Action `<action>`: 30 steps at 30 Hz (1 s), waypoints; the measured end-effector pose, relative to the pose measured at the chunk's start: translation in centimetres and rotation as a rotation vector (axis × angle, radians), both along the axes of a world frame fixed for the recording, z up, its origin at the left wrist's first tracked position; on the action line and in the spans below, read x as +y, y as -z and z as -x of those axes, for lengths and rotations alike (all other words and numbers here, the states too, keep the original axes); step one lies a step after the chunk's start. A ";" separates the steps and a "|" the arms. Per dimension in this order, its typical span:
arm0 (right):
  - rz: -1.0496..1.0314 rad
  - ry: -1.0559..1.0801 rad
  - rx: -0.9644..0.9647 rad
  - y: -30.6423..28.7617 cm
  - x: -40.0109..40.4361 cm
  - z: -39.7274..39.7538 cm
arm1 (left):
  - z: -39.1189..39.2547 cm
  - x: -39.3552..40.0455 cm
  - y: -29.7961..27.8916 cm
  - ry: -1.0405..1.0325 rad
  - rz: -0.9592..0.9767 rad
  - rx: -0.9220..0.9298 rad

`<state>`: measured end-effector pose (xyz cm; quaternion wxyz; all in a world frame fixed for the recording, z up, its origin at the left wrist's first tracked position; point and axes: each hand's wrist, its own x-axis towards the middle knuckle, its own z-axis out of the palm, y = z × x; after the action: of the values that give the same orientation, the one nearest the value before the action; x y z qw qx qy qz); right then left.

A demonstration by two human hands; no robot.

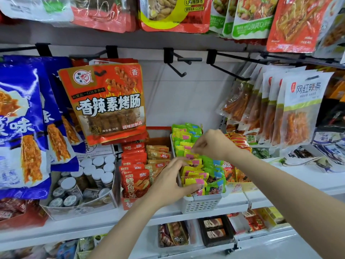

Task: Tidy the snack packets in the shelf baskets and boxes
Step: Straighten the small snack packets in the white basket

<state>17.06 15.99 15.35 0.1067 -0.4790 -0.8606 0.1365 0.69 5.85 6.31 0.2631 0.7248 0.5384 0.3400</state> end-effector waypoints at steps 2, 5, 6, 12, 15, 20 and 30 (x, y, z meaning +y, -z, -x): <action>-0.074 0.049 0.016 -0.2 0.4 -0.6 | -0.1 0.0 0.0 -0.009 -0.004 -0.016; -0.050 0.027 -0.117 0.8 0.1 -0.6 | -0.1 -0.1 0.2 -0.011 -0.009 -0.018; -0.039 0.031 -0.114 1.2 0.0 -0.5 | -0.1 -0.2 0.2 -0.017 0.004 -0.019; -0.056 0.081 -0.003 2.3 -0.2 0.0 | -0.2 -0.5 0.2 -0.074 0.055 -0.100; -0.041 0.022 -0.049 1.7 -0.3 0.1 | -0.2 -0.7 0.0 -0.061 0.036 -0.058; -0.070 0.017 0.185 -3.2 -0.5 -1.7 | -0.2 -0.5 -0.3 -0.037 0.041 -0.020; 0.272 0.199 0.788 -10.4 -2.3 -5.7 | -1.7 0.4 -4.7 -0.093 0.278 -0.479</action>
<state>22.81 13.67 25.75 0.3756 -0.4806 -0.6779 0.4104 2.44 6.23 11.02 0.4640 0.5552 0.5349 0.4362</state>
